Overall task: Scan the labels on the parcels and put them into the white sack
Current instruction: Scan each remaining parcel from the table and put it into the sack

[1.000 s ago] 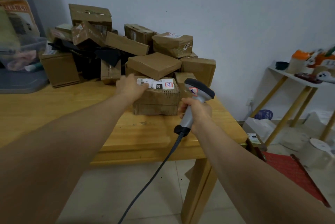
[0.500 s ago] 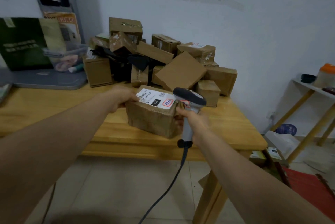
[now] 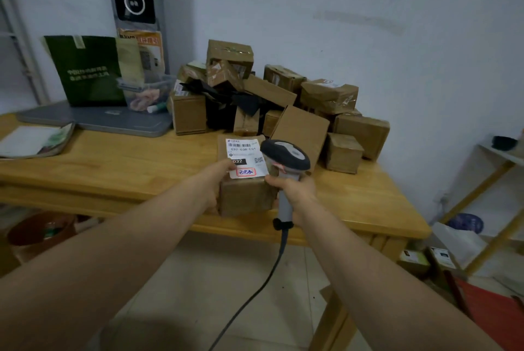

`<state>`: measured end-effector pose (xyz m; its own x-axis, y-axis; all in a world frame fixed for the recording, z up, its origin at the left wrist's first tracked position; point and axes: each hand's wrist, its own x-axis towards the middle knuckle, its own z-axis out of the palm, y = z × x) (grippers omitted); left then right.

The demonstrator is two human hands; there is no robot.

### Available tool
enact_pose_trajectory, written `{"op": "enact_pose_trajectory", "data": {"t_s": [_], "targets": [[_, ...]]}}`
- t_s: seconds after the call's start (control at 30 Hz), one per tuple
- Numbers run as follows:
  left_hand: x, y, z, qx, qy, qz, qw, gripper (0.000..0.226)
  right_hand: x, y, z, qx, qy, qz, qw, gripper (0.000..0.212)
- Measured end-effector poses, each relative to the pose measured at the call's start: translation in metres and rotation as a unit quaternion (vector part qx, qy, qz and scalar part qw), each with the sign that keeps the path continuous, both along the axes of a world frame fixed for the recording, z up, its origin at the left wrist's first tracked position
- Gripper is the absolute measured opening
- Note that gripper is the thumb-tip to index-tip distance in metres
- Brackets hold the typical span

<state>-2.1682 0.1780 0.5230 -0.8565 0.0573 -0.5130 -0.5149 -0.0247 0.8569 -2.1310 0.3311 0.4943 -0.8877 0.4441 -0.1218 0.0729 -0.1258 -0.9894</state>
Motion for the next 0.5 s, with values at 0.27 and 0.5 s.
{"op": "enact_pose_trajectory", "data": {"t_s": [0.27,0.5], "targets": [[0.002,-0.039,-0.007,0.020,0.032,-0.043,0.998,0.055,0.023,-0.008,0.002,-0.036,0.018,0.006,0.999,0.035],[0.007,-0.063,0.009,0.006,0.172,-0.001,0.985,0.061,0.037,-0.022,0.025,0.039,0.088,0.063,0.993,0.016]]}}
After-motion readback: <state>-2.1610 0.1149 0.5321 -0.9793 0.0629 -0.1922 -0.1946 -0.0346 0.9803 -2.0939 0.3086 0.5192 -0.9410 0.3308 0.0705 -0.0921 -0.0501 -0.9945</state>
